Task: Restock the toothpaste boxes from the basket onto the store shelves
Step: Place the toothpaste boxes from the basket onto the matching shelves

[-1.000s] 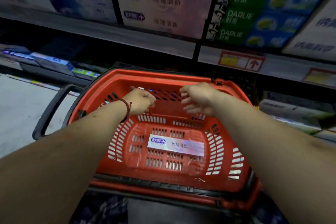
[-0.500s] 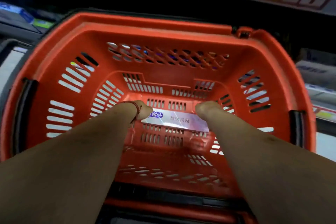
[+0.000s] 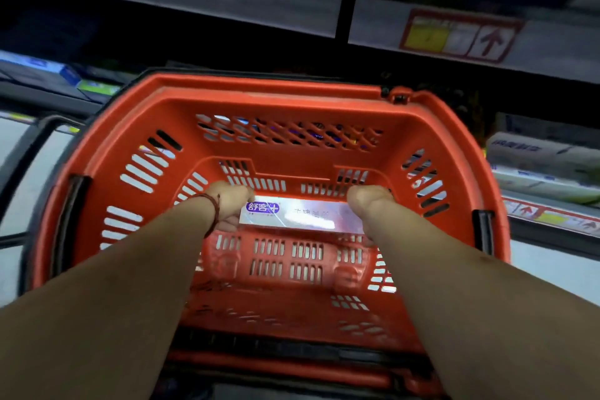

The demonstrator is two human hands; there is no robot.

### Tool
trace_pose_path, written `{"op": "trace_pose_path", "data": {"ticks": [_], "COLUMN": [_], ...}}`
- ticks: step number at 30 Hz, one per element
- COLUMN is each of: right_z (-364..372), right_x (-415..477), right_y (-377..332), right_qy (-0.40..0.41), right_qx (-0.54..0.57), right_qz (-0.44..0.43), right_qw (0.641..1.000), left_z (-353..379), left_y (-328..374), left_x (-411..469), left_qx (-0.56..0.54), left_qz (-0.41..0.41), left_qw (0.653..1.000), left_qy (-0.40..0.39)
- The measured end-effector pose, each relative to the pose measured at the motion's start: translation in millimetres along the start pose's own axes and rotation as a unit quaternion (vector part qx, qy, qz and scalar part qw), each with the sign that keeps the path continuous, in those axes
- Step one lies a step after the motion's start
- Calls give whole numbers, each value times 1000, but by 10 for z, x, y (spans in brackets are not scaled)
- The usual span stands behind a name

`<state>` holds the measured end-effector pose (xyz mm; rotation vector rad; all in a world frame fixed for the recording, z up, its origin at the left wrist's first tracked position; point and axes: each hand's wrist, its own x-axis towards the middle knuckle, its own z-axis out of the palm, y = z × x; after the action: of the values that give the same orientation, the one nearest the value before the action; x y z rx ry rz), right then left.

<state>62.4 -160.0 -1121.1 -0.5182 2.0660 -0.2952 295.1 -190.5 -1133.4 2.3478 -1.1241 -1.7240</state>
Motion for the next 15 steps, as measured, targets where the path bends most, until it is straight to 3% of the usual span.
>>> {"op": "trace_pose_path", "data": {"ticks": [8, 15], "right_z": [-527, -926], "right_x": [-740, -1515], "right_y": [-339, -658], "right_qy": [2, 26], "right_qx": [50, 75], "right_qz": [-103, -201], "right_qw": [993, 976], "left_z": [-539, -807], "left_y": [325, 319], "left_x": [-957, -1472], "left_qx": [-64, -167], "left_qz": [102, 192], "left_qw": [991, 960], "left_qy": [62, 116]}}
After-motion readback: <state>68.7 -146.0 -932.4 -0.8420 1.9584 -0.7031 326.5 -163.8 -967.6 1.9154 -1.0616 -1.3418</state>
